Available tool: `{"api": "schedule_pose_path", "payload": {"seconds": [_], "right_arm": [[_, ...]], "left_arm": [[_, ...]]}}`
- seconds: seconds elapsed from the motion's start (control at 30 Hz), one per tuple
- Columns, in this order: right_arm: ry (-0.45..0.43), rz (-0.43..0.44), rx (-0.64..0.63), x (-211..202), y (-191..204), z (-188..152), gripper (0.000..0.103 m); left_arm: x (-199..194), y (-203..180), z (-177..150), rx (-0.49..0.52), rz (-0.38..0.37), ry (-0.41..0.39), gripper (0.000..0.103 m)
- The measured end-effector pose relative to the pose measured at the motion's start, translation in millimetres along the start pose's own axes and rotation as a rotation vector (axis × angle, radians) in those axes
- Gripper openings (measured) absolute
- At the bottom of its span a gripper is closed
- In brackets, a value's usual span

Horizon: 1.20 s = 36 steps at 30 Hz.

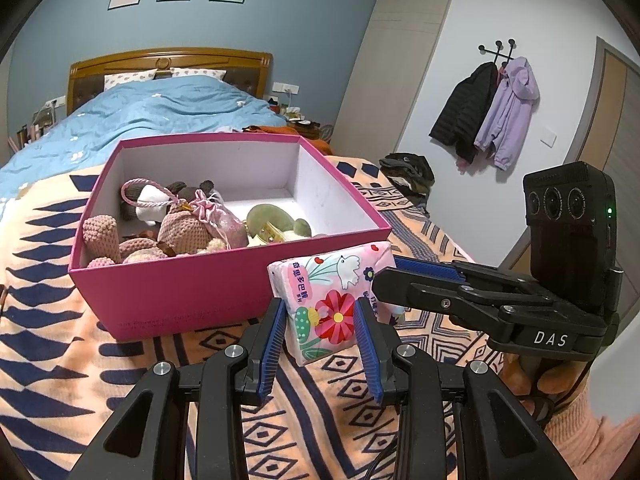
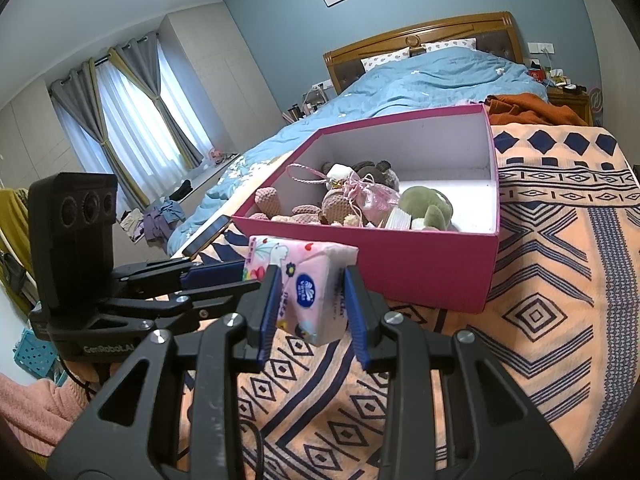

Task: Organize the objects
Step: 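Carry the pink floral tissue pack with the right gripper toward the magenta box, then bring the pink floral tissue pack over the box rim with the right gripper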

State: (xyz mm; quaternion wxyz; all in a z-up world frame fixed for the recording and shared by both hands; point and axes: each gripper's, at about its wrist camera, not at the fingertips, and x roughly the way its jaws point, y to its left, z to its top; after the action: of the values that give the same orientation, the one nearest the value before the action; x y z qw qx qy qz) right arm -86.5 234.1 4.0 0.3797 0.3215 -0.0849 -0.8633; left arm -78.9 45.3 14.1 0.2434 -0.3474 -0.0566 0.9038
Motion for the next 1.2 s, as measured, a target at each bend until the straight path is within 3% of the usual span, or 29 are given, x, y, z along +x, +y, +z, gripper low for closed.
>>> {"api": "schedule_pose_path", "payload": {"seconds": [1.2], "right_arm": [[-0.016,0.001,0.002,4.9,-1.4,14.6,0.035]], "left_arm": [[3.4,5.4,16.0,0.008,0.021,-0.024,0.034]]}}
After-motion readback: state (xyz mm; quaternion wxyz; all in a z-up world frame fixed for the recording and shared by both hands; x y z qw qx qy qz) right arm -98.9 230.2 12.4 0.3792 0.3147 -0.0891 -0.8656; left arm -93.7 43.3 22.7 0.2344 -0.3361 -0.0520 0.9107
